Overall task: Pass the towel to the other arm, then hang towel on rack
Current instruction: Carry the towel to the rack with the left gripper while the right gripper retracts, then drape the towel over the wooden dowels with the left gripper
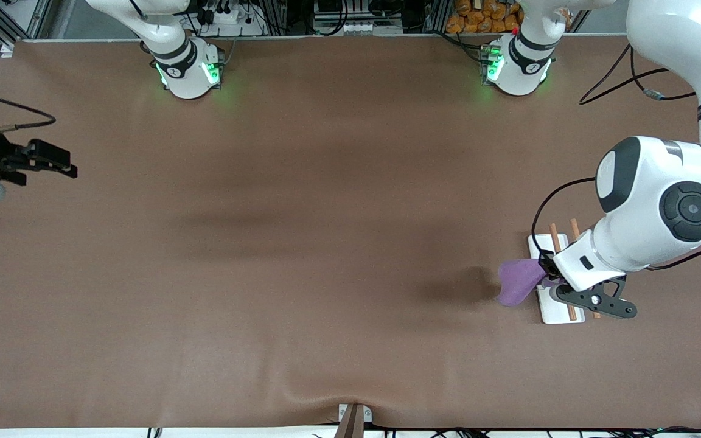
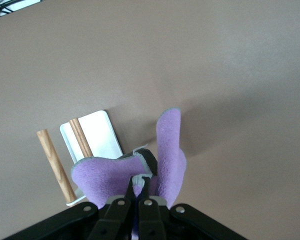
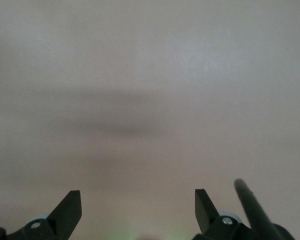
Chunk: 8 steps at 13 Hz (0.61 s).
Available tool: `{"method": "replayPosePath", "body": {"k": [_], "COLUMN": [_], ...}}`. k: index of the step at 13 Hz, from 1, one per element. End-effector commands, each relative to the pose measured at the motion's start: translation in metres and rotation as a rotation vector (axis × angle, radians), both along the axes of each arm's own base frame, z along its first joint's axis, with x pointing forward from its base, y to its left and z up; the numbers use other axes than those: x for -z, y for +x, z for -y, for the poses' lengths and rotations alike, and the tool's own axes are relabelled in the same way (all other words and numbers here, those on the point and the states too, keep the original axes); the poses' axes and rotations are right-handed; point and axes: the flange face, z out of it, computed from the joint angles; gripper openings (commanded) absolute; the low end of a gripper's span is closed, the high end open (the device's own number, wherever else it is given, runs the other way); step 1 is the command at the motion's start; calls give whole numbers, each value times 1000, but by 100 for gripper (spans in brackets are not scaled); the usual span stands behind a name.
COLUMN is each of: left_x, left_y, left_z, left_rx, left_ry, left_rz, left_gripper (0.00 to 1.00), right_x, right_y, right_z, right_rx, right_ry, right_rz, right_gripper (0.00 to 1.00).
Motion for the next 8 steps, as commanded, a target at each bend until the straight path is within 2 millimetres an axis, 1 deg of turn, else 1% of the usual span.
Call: {"method": "replayPosePath", "body": {"k": [1, 2, 3, 4, 6, 8], "left_x": [0, 7, 14, 18, 27, 37], "left_y": [1, 0, -2, -3, -5, -9], "left_z": [-30, -38, -42, -44, -59, -59], "left_rx": [61, 53, 47, 44, 21, 4], "left_ry": [11, 7, 5, 4, -3, -39], "left_rz": [4, -10, -26, -34, -55, -81], "left_gripper": [0, 0, 0, 0, 0, 0], "right_x": [-3, -3, -4, -6, -7, -13], "right_y": [-30, -29, -29, -28, -30, -34], "right_z": [-4, 0, 9, 14, 17, 18], "right_rx": [78, 86, 103, 114, 144, 165], "right_ry": [-26, -27, -27, -27, -30, -30], "right_rz": [-2, 2, 9, 15, 8, 13], "right_gripper": [100, 100, 100, 100, 100, 100]}}
